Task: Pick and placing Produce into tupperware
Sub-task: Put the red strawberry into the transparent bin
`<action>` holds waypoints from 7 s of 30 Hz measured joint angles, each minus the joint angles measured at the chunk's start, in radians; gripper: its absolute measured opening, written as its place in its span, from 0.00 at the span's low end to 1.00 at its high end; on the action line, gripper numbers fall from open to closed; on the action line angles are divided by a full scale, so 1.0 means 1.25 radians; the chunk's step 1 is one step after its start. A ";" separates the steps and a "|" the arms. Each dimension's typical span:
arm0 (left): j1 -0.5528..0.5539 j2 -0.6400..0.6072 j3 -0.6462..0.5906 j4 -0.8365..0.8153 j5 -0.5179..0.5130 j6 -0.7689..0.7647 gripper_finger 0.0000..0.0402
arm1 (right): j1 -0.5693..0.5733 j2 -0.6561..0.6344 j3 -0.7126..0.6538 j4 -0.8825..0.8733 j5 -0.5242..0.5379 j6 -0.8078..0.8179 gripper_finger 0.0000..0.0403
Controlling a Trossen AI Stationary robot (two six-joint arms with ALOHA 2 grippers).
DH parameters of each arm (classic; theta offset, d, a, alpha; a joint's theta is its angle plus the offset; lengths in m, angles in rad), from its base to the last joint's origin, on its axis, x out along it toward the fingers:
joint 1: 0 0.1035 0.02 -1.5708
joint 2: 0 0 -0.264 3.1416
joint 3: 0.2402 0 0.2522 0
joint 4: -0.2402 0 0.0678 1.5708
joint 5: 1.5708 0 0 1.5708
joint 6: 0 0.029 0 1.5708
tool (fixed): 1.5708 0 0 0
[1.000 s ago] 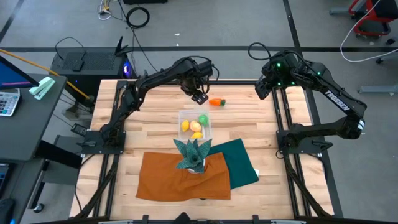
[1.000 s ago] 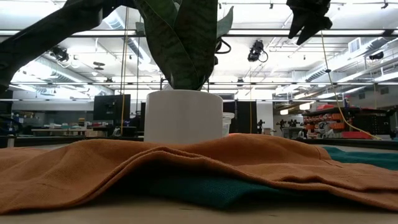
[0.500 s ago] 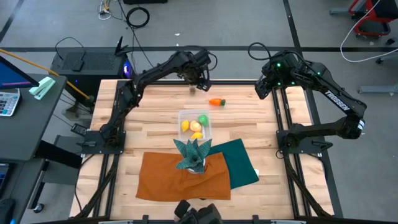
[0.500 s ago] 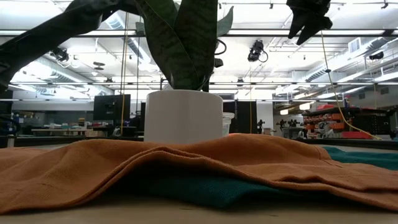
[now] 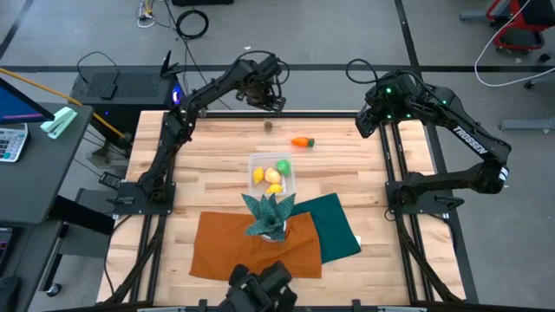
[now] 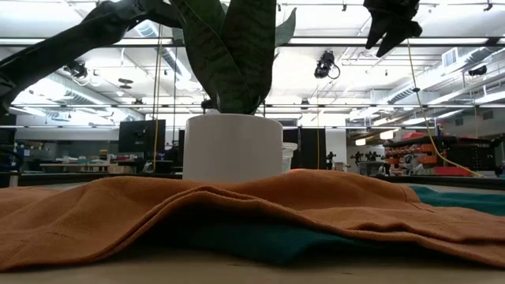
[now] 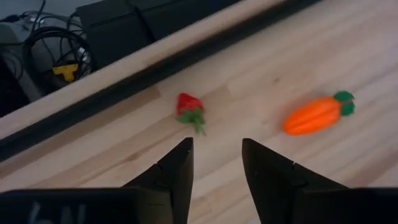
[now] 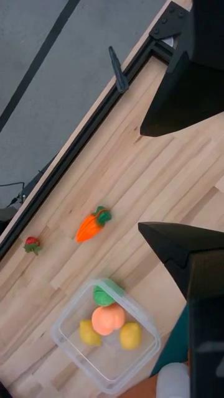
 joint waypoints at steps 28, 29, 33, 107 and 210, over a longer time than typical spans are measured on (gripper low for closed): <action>-0.039 0.112 -0.001 0.015 0.003 0.006 0.39 | 0.027 0.000 0.000 0.000 0.001 0.034 0.51; -0.040 0.113 -0.001 0.006 0.004 0.006 0.39 | 0.031 0.000 0.000 0.001 0.001 0.034 0.51; -0.041 0.114 -0.001 0.011 0.004 -0.003 0.39 | 0.036 0.000 0.000 0.001 0.001 0.035 0.51; 0.001 0.200 -0.002 0.031 -0.034 -0.098 0.78 | 0.035 0.000 0.000 0.015 0.009 0.038 0.51; -0.003 0.200 -0.002 -0.001 0.103 0.072 0.36 | 0.035 0.000 0.000 0.021 0.013 0.054 0.51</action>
